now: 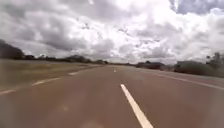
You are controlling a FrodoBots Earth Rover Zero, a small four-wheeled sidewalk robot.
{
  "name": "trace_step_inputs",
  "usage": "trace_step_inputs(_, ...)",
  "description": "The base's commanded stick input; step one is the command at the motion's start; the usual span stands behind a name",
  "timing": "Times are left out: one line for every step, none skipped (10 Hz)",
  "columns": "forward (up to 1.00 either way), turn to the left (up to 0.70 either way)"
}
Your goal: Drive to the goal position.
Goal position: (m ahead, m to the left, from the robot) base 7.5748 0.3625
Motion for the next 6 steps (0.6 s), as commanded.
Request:
trace_step_inputs(1.0,0.0)
trace_step_inputs(1.0,0.0)
trace_step_inputs(1.0,0.0)
trace_step_inputs(1.0,0.0)
trace_step_inputs(1.0,0.0)
trace_step_inputs(1.0,0.0)
